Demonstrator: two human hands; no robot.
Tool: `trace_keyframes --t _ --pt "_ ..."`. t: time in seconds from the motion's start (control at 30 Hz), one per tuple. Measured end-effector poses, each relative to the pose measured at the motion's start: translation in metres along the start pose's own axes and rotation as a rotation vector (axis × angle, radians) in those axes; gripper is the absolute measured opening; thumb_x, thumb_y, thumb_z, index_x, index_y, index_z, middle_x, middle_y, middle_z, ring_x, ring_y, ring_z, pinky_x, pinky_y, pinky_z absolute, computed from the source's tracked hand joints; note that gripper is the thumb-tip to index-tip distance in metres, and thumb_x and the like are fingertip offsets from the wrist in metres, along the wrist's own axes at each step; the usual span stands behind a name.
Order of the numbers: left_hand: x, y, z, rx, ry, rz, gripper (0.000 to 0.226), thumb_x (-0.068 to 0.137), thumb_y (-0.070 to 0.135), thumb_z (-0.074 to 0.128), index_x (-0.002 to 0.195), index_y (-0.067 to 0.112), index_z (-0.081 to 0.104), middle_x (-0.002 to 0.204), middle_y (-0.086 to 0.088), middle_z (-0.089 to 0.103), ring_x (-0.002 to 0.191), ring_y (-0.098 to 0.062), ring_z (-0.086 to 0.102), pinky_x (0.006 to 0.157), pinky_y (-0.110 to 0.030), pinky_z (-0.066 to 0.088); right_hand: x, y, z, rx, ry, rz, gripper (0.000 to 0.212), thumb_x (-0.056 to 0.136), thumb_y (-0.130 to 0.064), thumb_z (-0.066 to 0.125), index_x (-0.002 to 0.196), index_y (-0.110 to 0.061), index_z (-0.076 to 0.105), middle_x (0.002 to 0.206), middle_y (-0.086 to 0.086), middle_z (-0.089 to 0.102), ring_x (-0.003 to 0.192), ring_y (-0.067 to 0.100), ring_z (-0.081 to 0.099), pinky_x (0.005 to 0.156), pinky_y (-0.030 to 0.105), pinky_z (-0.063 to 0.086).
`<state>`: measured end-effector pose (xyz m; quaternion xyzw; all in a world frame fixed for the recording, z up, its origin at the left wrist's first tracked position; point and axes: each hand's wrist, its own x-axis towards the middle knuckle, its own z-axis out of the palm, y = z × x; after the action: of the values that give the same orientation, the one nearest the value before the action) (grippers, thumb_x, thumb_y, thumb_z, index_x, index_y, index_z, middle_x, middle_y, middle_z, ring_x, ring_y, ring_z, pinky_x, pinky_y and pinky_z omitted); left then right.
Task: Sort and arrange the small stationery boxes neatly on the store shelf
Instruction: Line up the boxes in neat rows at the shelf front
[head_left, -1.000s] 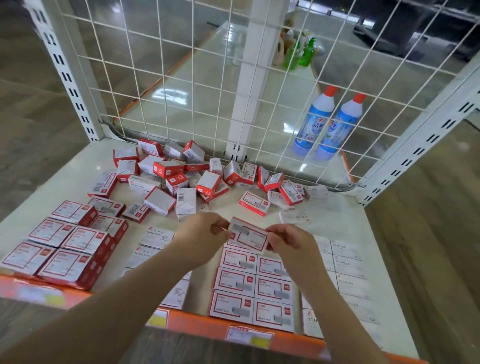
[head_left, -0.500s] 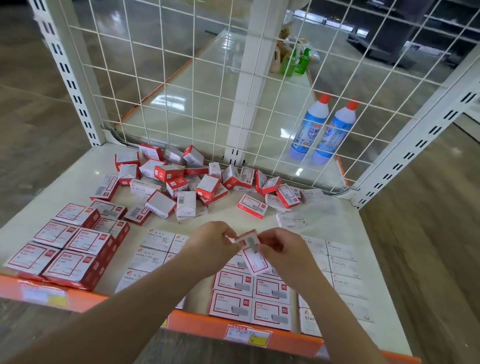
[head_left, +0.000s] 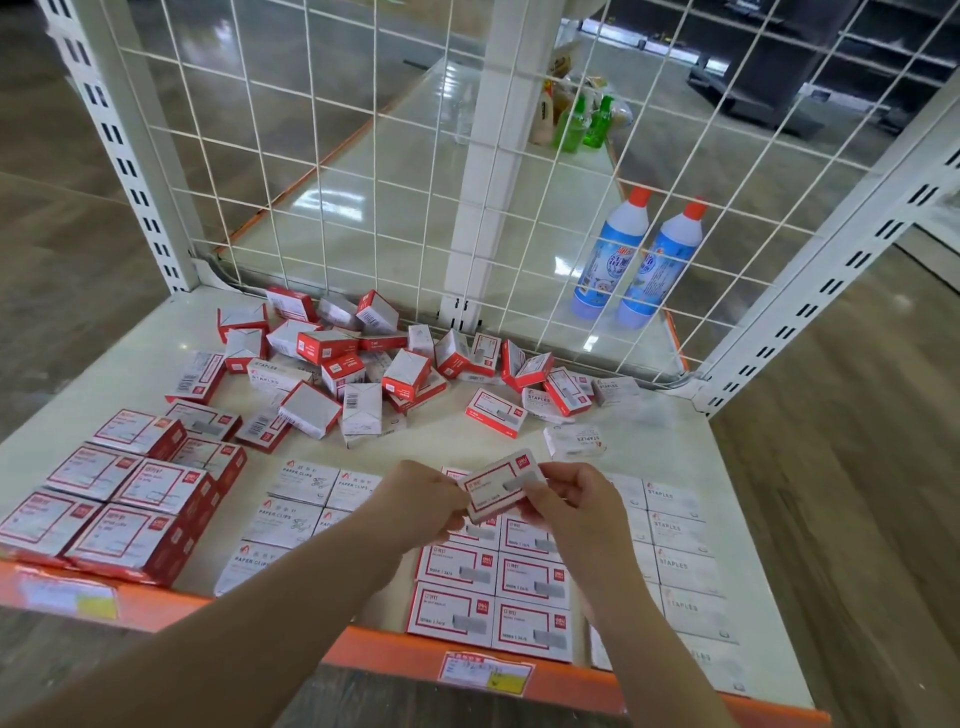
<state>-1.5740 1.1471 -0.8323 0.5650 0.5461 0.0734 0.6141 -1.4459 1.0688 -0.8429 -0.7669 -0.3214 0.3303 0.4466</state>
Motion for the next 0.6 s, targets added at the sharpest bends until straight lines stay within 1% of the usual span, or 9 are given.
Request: trace_keyframes --t 0.1,0.17,0.23,0.3,0.33,0.4,0.47,0.53,0.6 --pt "-0.002 0.000 -0.003 -0.110 0.056 -0.005 0.020 0.090 0.004 0.053 0.108 0.005 0.064 0.101 -0.010 0.068 0.099 -0.026 0.065 0.085 -0.031 0.055 -0.002 0.000 -0.004 0.034 -0.026 0.021 0.013 0.084 -0.014 0.065 0.095 -0.015 0.057 0.095 0.000 0.071 0.083 0.012 0.068 0.078 0.026 0.056" --pt "-0.004 -0.001 -0.005 -0.128 0.069 0.026 0.019 0.089 0.002 0.054 0.102 0.012 0.063 0.098 -0.007 0.069 0.097 -0.026 0.065 0.085 -0.031 0.055 -0.004 -0.002 -0.007 0.076 -0.072 0.046 0.022 0.082 -0.014 0.068 0.094 -0.023 0.052 0.094 -0.001 0.072 0.083 0.014 0.069 0.079 0.028 0.056" --pt "-0.005 0.000 -0.007 -0.151 0.061 0.038 0.018 0.089 0.001 0.055 0.095 0.017 0.059 0.096 -0.004 0.069 0.090 -0.023 0.067 0.080 -0.030 0.056 -0.006 -0.004 -0.010 0.100 -0.140 0.044 0.030 0.081 -0.013 0.068 0.097 -0.029 0.049 0.093 -0.004 0.073 0.081 0.013 0.070 0.069 0.022 0.056" --pt "-0.006 0.001 -0.008 -0.165 0.061 0.045 0.019 0.088 0.001 0.056 0.092 0.019 0.057 0.095 -0.002 0.069 0.086 -0.020 0.067 0.073 -0.025 0.056 -0.009 -0.006 -0.012 0.097 -0.194 0.032 0.034 0.082 -0.007 0.067 0.102 -0.030 0.051 0.092 -0.006 0.073 0.077 0.010 0.070 0.058 0.015 0.053" --pt "-0.006 0.001 -0.008 -0.160 0.064 0.055 0.019 0.088 0.001 0.056 0.091 0.020 0.057 0.094 -0.002 0.069 0.085 -0.019 0.067 0.071 -0.023 0.056 -0.010 -0.006 -0.013 0.082 -0.202 0.023 0.036 0.082 -0.005 0.066 0.103 -0.029 0.052 0.094 -0.007 0.073 0.077 0.008 0.070 0.056 0.013 0.052" --pt "-0.007 0.000 -0.006 -0.134 0.066 0.079 0.020 0.088 0.001 0.057 0.087 0.021 0.057 0.093 0.000 0.068 0.084 -0.017 0.066 0.066 -0.019 0.054 -0.009 -0.005 -0.013 0.023 -0.182 -0.005 0.037 0.082 -0.003 0.065 0.105 -0.029 0.053 0.100 -0.007 0.071 0.080 0.004 0.068 0.057 0.011 0.051" --pt "-0.007 -0.001 -0.003 -0.114 0.064 0.095 0.020 0.088 0.002 0.058 0.084 0.022 0.055 0.094 0.000 0.069 0.085 -0.018 0.067 0.064 -0.018 0.053 -0.008 -0.003 -0.013 -0.019 -0.164 -0.022 0.038 0.083 -0.005 0.064 0.108 -0.031 0.051 0.105 -0.007 0.069 0.086 0.005 0.066 0.058 0.011 0.051" --pt "-0.007 -0.002 -0.001 -0.101 0.063 0.098 0.019 0.088 0.003 0.058 0.085 0.021 0.055 0.094 -0.001 0.069 0.086 -0.018 0.067 0.063 -0.018 0.052 -0.007 -0.001 -0.013 -0.056 -0.159 -0.034 0.038 0.084 -0.006 0.064 0.109 -0.031 0.051 0.107 -0.007 0.069 0.092 0.008 0.066 0.060 0.010 0.050" --pt "-0.007 -0.002 -0.001 -0.095 0.062 0.097 0.016 0.088 0.003 0.057 0.088 0.019 0.056 0.092 -0.001 0.069 0.084 -0.017 0.066 0.062 -0.018 0.052 -0.007 0.000 -0.014 -0.080 -0.161 -0.046 0.038 0.084 -0.007 0.064 0.109 -0.031 0.051 0.108 -0.007 0.069 0.094 0.008 0.066 0.062 0.009 0.050"
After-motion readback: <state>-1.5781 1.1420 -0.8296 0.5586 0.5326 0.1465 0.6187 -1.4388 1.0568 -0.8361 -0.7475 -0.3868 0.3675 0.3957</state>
